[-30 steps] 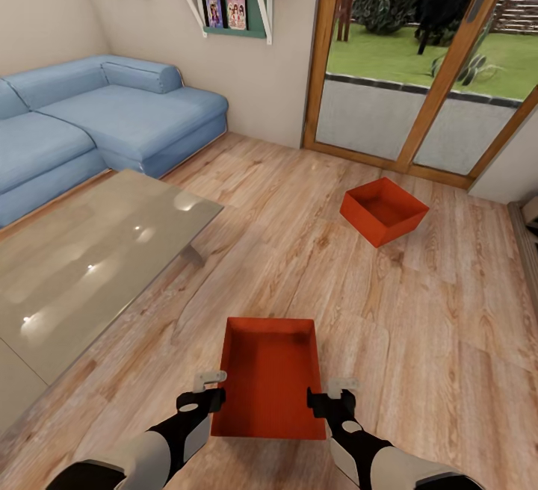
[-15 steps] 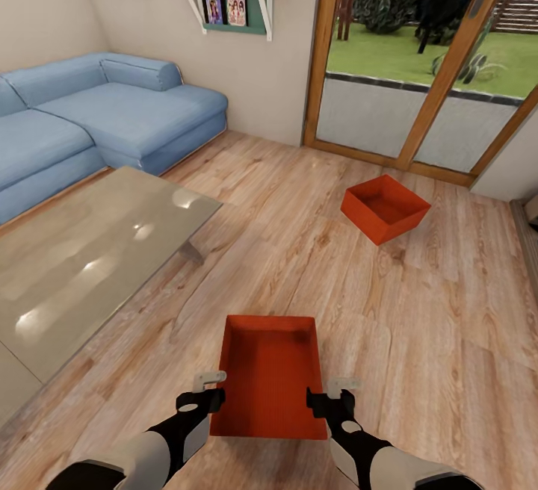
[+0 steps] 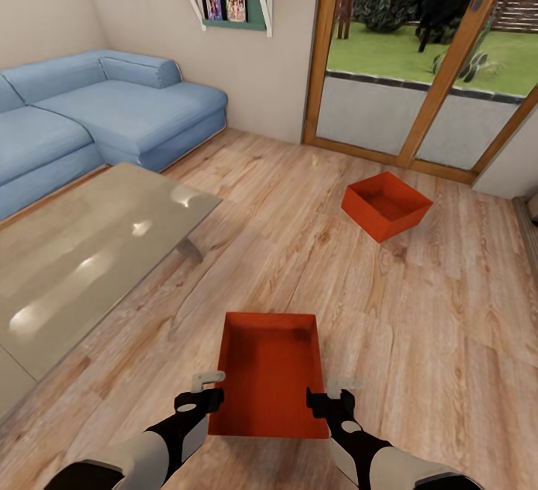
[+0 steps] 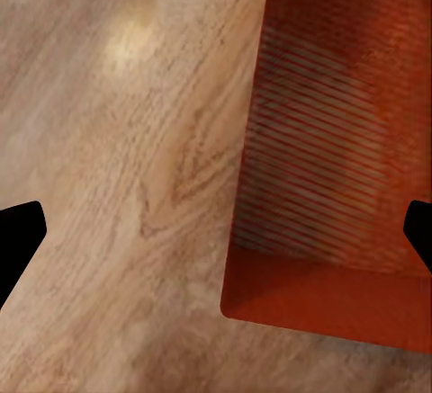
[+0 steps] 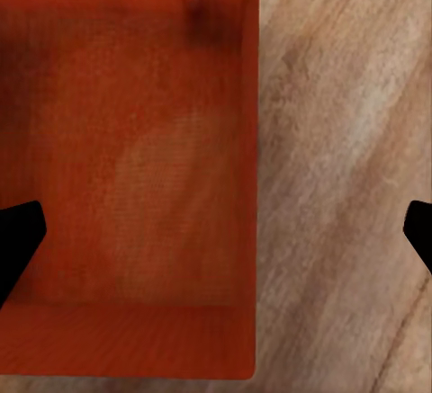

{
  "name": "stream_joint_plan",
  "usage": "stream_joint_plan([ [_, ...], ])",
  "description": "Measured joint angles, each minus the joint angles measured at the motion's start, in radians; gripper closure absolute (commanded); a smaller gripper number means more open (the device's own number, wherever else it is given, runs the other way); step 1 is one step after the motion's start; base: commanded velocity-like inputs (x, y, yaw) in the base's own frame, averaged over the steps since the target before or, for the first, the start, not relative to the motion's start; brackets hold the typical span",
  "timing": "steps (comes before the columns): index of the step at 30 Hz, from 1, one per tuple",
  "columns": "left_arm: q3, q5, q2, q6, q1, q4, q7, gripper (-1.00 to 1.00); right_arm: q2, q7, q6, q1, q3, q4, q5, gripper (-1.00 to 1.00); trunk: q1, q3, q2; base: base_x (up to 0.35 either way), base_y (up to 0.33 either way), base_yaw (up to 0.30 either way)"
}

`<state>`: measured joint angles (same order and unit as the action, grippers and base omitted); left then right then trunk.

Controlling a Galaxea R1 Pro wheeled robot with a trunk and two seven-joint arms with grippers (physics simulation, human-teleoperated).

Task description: Move the two storage containers from the living room to the garage. In the garage, place one container on the floor and stack the other container on top of it (either order is fine).

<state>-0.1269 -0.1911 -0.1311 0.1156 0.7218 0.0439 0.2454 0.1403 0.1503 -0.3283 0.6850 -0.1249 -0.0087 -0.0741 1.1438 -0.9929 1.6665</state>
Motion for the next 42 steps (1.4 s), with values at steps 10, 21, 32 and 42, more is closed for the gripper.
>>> stream_joint_plan([
  [10, 0.0, 0.0, 0.002, 0.0, 0.0, 0.0, 0.0, -1.0, 0.001, 0.0, 0.0, 0.0, 0.0, 0.0, 0.0, -1.0, 0.038, -0.031, 0.07, 0.0, 0.0, 0.0],
  [21, 0.001, 0.0, 0.002, 0.0, 0.0, 0.0, 0.0, -1.0, 0.001, 0.001, 0.0, 0.0, 0.0, 0.0, -0.001, -1.0, 0.081, -0.066, 0.147, 0.0, 0.0, 0.0],
  [32, -0.001, 0.004, 0.002, -0.001, 0.0, 0.0, -0.001, -1.0, 0.0, 0.001, 0.0, 0.0, 0.0, 0.0, -0.001, -1.0, 0.123, -0.1, 0.224, 0.0, 0.0, 0.0],
  [42, -0.006, 0.019, 0.002, -0.002, 0.0, 0.001, -0.004, -1.0, -0.001, 0.001, 0.0, 0.0, 0.001, 0.0, -0.002, -1.0, 0.161, -0.132, 0.294, 0.0, 0.0, 0.0],
])
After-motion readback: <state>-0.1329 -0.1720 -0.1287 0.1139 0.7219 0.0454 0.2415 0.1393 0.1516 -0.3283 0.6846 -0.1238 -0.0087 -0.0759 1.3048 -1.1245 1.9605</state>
